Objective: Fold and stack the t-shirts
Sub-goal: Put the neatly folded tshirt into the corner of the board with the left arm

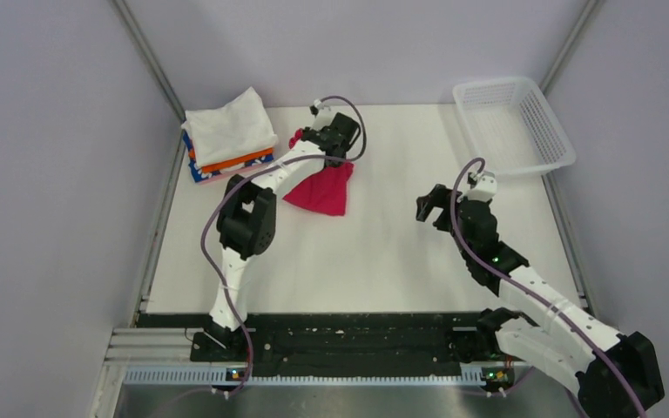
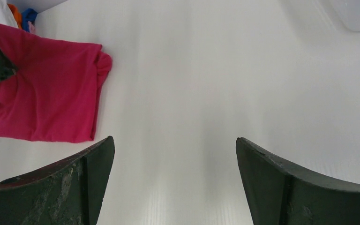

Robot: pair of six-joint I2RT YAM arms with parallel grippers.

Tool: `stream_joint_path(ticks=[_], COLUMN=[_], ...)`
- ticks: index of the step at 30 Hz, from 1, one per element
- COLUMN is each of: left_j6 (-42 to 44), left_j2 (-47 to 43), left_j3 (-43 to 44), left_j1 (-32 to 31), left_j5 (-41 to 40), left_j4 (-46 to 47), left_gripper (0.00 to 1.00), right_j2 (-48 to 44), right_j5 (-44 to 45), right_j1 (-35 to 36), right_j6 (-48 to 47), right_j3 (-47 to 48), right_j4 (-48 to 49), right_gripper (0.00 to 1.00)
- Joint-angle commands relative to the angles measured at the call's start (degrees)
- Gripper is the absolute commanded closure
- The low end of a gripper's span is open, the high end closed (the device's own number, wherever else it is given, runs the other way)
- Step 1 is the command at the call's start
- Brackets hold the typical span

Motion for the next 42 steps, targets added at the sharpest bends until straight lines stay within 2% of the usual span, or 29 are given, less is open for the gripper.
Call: stream_joint_path(ticks=[1,10,15,32,42], left_j6=[12.85,24.95,27.98,28.38,25.27], left_j2=[-0.66,0.75,1.05,-0.31,-3.36], left_j3=[3.03,10.54,13.92,24.45,24.3], left_j1=[3.14,8.47,9.62,13.18,16.53], left_j5=[-6.72,-6.9,-5.46,0.28,2.84], left_j4=[10.91,20.05,21.62,19.49,17.61], left_gripper=[1.0,1.0,1.0,1.0,1.0], right_j2=[1.11,3.75,4.78,5.56,9.12], right_j5=[2.19,3.47,3.57,3.09,1.47], right_j1=[-0.43,-0.43,-0.43,-0.43,-0.43], right_j6=[-1.44,-2.43,-2.55,-1.92,-1.84], right_j3=[0.08,0.71,1.16,1.56,2.75], right_j4=[3.22,3.54,3.39,2.97,3.25], right_gripper=[0.01,0.01,0.01,0.01,0.01])
